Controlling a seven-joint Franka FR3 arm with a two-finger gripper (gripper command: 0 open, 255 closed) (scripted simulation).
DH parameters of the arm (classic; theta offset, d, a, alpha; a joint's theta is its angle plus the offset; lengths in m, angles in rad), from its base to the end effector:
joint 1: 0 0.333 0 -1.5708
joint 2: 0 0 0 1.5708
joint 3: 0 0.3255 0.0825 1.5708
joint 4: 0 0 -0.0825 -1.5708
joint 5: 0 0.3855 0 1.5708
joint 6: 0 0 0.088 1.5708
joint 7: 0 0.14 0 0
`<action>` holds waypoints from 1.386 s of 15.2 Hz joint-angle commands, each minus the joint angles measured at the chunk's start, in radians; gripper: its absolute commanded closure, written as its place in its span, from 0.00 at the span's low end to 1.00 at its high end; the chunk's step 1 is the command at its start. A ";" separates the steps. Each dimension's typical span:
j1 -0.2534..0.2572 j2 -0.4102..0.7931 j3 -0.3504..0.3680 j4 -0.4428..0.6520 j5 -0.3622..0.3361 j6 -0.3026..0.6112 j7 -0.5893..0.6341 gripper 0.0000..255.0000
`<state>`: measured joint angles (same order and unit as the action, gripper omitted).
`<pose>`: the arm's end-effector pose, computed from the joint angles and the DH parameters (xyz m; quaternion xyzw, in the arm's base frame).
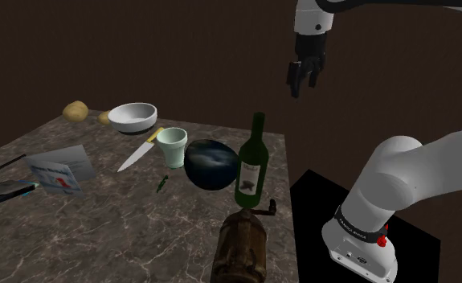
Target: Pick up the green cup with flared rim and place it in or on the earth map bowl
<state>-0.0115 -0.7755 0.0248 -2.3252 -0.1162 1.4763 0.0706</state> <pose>0.2923 -0.0112 0.5689 0.9965 -0.0358 -0.0341 0.0680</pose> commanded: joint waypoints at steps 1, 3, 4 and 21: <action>0.000 0.000 0.000 0.000 0.000 0.000 0.000 0.00; 0.010 0.043 0.029 -0.001 0.020 0.045 0.035 0.00; 0.015 0.067 0.043 0.000 0.029 0.067 0.053 0.00; 0.068 0.582 0.266 0.215 0.046 0.374 0.348 0.00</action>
<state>0.0521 -0.2289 0.2767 -2.1298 -0.0647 1.8338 0.3952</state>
